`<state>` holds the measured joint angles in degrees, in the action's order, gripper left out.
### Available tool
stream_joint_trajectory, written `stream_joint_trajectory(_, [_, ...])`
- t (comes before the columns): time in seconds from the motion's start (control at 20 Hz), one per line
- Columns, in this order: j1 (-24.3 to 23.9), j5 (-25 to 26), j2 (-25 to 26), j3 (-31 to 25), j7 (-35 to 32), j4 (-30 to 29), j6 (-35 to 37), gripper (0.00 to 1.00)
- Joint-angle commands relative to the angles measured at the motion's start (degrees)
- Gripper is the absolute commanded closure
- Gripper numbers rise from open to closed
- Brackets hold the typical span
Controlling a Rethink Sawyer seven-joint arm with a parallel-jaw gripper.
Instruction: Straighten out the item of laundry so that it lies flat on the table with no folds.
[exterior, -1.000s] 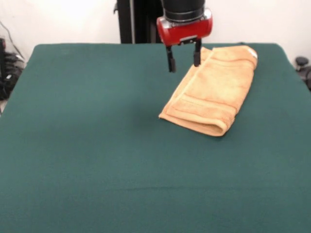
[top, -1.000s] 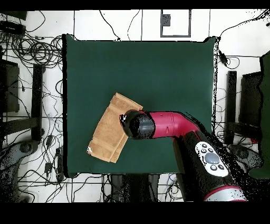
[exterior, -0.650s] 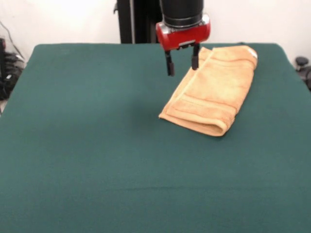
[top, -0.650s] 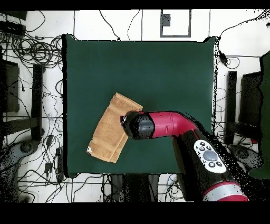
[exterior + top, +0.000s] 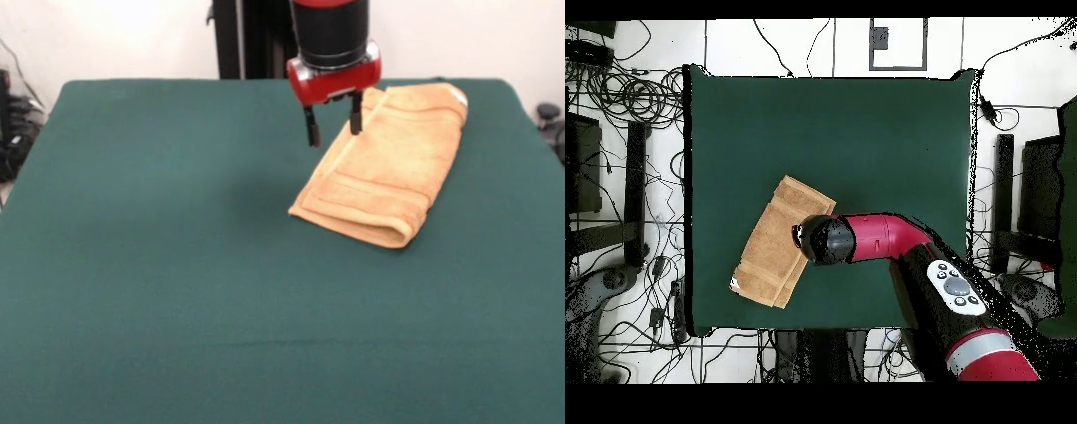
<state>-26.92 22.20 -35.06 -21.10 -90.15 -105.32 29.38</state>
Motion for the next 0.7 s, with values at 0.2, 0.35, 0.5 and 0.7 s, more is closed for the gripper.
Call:
stream_joint_trajectory(0.2, [3.6, 4.2, 3.7, 1.4, -1.4, 4.7, 2.7, 0.0])
stream_joint_trajectory(0.35, [4.8, 4.9, 4.0, 2.8, -1.6, 5.9, 5.7, 0.0])
stream_joint_trajectory(0.5, [5.2, 5.1, 4.1, 3.3, -1.5, 6.3, 6.7, 0.0])
stream_joint_trajectory(0.7, [5.8, 4.9, 4.5, 4.0, -1.2, 7.2, 8.0, 0.0])
